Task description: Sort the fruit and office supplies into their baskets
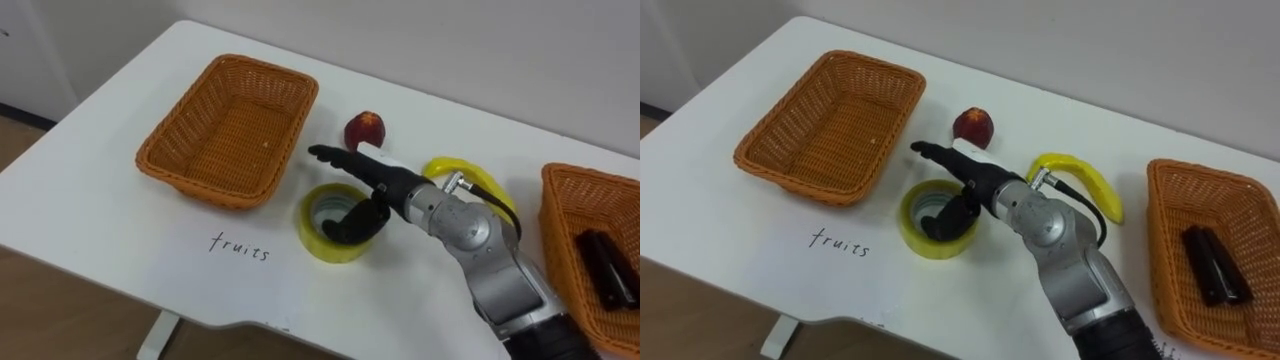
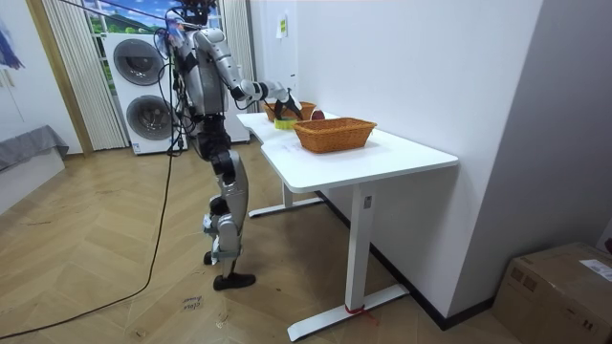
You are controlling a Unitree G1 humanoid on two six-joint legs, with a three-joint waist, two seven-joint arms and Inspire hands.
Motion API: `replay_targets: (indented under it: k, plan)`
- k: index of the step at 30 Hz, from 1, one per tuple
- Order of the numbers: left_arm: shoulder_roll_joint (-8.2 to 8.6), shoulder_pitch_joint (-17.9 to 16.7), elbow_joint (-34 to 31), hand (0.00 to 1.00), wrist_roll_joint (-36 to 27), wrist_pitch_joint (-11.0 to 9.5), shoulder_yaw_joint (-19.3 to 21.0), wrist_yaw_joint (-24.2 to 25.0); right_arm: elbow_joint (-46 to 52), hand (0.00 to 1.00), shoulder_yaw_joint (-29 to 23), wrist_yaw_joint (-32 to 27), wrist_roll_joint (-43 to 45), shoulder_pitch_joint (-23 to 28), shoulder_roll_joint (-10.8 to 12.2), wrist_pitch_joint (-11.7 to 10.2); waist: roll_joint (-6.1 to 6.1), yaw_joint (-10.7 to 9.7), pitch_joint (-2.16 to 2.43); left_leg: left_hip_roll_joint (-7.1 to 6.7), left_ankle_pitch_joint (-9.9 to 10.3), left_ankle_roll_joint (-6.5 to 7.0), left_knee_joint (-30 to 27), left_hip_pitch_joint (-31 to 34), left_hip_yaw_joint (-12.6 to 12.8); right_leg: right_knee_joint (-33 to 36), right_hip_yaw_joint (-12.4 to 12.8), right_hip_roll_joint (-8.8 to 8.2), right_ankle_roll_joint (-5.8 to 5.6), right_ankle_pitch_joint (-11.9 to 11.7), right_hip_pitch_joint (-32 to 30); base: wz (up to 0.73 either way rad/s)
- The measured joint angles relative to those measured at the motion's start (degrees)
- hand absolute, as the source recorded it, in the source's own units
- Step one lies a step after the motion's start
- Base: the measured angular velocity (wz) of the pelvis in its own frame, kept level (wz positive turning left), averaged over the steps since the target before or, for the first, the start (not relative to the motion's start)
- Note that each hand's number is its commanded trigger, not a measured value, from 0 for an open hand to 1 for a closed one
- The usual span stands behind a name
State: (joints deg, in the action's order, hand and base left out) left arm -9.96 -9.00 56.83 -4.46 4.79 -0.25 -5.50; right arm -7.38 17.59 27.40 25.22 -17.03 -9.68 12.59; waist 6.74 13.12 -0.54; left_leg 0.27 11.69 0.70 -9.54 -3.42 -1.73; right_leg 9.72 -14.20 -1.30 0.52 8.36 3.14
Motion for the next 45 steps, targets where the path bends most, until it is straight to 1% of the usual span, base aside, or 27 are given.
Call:
replay_targets:
  k: [8,12,15,19,30,45]
  plan:
    - [-0.02,0.1,0.0,0.00,0.0,0.1,-0.1,0.0,0.4,1.00,0.0,0.3,0.1,-0.1,0.0,0.0,0.00,0.0,0.00,0.00,0.0,0.00,0.0,0.0,0.0,0.0,0.0,0.01,0.00,0.0,0.0,0.00]
    - [-0.03,0.1,0.2,0.00,0.0,0.1,-0.1,0.0,0.4,1.00,1.4,1.4,0.2,0.0,0.0,0.0,0.00,0.0,-0.05,-0.01,0.0,0.00,0.1,0.0,0.0,0.0,0.0,0.00,0.00,0.0,0.0,0.00]
    - [-0.04,0.2,0.2,0.00,0.0,0.1,-0.1,0.0,0.4,1.00,1.5,2.6,1.6,0.0,-0.2,0.3,0.04,0.0,-0.11,-0.01,0.0,0.00,0.1,0.1,0.0,0.0,-0.1,0.00,0.00,0.0,-0.1,0.00]
    - [-0.02,0.4,0.1,0.00,0.0,0.1,-0.1,0.1,0.4,1.00,1.5,3.0,2.6,0.0,0.1,0.8,0.07,0.1,-0.09,-0.01,0.0,0.00,0.1,0.2,0.0,0.0,0.0,0.01,0.00,0.0,-0.1,0.00]
    - [-0.02,0.4,0.1,0.00,0.0,0.1,-0.1,-0.1,1.3,1.00,1.5,4.6,4.1,0.0,0.2,0.8,0.05,0.1,-0.12,-0.02,0.0,0.01,0.0,0.2,0.0,0.0,0.0,0.00,0.00,0.0,-0.2,0.00]
    - [-0.04,0.5,0.0,0.00,-0.4,0.1,-0.5,-0.2,1.4,1.00,1.4,4.6,4.0,0.1,0.2,0.8,0.03,-0.2,-0.13,-0.04,0.0,0.01,-0.1,0.4,-0.3,0.0,0.0,-0.02,0.00,0.0,-0.2,0.00]
